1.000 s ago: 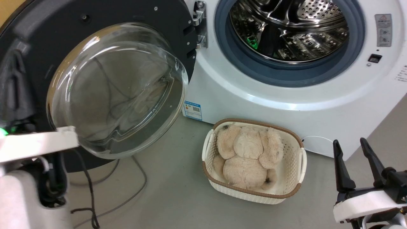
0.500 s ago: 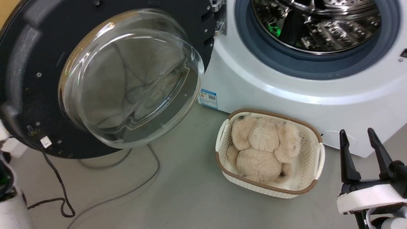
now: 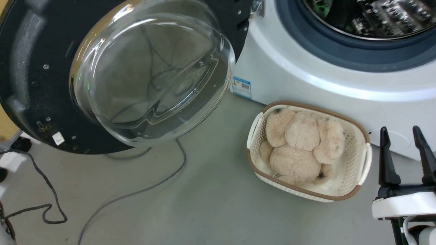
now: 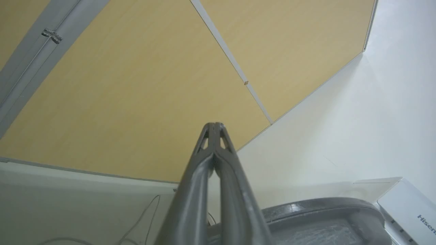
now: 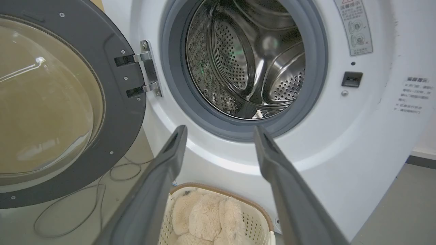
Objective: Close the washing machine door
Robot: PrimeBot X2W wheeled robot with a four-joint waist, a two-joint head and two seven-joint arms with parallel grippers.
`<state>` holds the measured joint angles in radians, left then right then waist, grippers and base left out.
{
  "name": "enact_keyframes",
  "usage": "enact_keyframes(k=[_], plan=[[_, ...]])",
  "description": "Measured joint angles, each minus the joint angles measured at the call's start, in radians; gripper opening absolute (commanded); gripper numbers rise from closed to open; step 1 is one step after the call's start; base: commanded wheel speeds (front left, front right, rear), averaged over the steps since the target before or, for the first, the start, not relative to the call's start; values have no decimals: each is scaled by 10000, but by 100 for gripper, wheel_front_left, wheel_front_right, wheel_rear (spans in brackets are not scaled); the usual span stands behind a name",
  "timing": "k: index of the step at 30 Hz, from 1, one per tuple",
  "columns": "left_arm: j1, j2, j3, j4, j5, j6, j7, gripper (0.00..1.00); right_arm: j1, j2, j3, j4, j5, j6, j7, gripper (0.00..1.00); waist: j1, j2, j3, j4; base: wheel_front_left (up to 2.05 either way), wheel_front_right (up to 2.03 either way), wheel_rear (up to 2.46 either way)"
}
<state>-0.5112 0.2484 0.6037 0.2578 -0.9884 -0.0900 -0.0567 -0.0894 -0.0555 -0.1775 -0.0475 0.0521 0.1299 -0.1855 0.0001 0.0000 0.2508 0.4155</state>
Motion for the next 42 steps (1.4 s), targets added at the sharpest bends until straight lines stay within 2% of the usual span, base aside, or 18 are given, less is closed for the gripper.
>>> enact_keyframes(k=[8,9,18,24,31,37,42], plan=[[-890,401,259,2190,-2117,-33,1829,0,-180,6,-268,-259,-192,0,-151,100,0,0,593,367,0,0,0],[-1231,525,267,2642,-2656,-100,2376,0,-241,6,-355,-345,-263,0,-226,100,0,0,821,505,0,0,0],[-1745,681,161,3181,-3856,-188,3904,0,-564,13,-460,-562,-366,0,-426,100,0,0,1606,637,0,0,0],[-1792,621,-142,2886,-4654,-263,5283,0,-641,21,-596,-650,-370,0,-541,100,1,0,1976,788,0,0,0],[-1577,437,-259,2290,-5542,-291,6403,0,-799,33,-800,-748,-460,0,-673,100,1,0,2271,1190,0,0,0],[-919,201,-752,1229,-5649,-351,7200,0,-833,38,-840,-729,-470,0,-675,100,0,0,2167,1455,0,0,0],[-238,-21,-1530,23,-5497,-360,7929,0,-827,38,-901,-642,-420,0,-675,100,0,0,1896,1616,0,0,0]])
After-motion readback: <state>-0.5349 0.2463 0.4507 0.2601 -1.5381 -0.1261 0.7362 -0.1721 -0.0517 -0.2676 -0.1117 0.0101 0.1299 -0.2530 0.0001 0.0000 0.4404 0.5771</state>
